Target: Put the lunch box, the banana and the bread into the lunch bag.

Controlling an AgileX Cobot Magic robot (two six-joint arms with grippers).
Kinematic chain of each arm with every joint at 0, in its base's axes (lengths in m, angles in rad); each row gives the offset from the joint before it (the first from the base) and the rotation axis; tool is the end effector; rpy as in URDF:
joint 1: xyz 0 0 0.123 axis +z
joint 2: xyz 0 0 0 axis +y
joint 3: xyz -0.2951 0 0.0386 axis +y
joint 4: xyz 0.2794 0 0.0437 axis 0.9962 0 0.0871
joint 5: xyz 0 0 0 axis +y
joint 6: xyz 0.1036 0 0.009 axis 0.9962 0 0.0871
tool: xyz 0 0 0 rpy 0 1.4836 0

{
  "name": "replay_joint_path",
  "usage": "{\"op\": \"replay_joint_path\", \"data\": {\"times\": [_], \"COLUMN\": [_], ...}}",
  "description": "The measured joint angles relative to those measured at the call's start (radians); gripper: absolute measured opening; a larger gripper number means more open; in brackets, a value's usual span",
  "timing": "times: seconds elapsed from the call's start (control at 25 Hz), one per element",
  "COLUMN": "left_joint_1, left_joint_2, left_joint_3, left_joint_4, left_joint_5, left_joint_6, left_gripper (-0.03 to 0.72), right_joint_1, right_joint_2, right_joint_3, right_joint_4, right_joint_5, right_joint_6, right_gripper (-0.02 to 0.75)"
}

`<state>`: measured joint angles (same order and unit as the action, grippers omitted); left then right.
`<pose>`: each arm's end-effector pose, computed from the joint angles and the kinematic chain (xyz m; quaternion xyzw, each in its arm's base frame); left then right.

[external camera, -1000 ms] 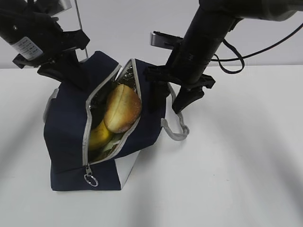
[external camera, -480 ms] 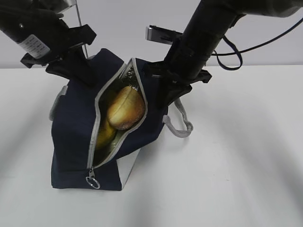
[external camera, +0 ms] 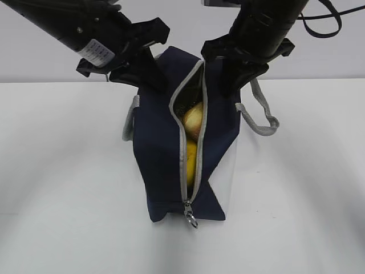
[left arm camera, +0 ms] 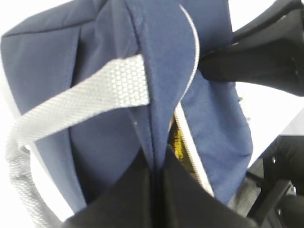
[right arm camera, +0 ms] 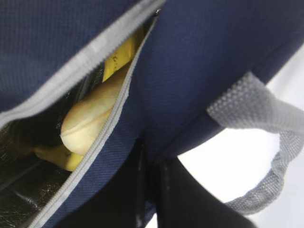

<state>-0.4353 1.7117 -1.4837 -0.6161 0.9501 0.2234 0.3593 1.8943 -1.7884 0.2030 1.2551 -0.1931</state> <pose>0.3528 -0.2180 0.3123 0.1928 0.9123 -0.3039 0.1954 0.4080 0.1745 0.3070 -0.2521 0.9512 0.1118 0.1384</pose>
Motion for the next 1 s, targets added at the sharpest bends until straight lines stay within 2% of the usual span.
{"op": "replay_joint_path", "data": {"times": [0.28,0.48,0.6,0.72,0.8,0.88,1.0], "left_joint_1": [-0.002,-0.002,-0.002,-0.002,-0.002,-0.002,0.004], "left_joint_2": [0.039,0.047,0.049,0.049,0.049,0.049,0.048], "left_joint_3": [0.000,0.000,0.000,0.000,0.000,0.000,0.000], "left_joint_4": [-0.009,0.049,0.058,0.058,0.058,0.058,0.056], "left_joint_5": [-0.064,-0.096,-0.120,-0.125,-0.130,-0.135,-0.115], "left_joint_6": [0.000,0.000,0.000,0.000,0.000,0.000,0.000], "left_gripper": [-0.003,-0.003,-0.003,0.009,0.072,0.220,0.450], "right_joint_1": [-0.002,-0.002,-0.002,-0.002,-0.002,-0.002,-0.002], "right_joint_2": [0.019,0.042,0.042,0.042,0.042,0.042,0.020], "right_joint_3": [-0.001,-0.002,-0.002,-0.002,-0.002,-0.006,-0.010], "right_joint_4": [-0.048,-0.052,-0.045,-0.038,-0.036,-0.036,-0.040], "right_joint_5": [-0.004,-0.010,-0.014,-0.015,-0.015,-0.015,-0.015], "right_joint_6": [0.000,0.005,0.008,0.008,0.008,0.022,0.079], "right_gripper": [-0.006,0.015,0.123,0.294,0.385,0.419,0.429]}}
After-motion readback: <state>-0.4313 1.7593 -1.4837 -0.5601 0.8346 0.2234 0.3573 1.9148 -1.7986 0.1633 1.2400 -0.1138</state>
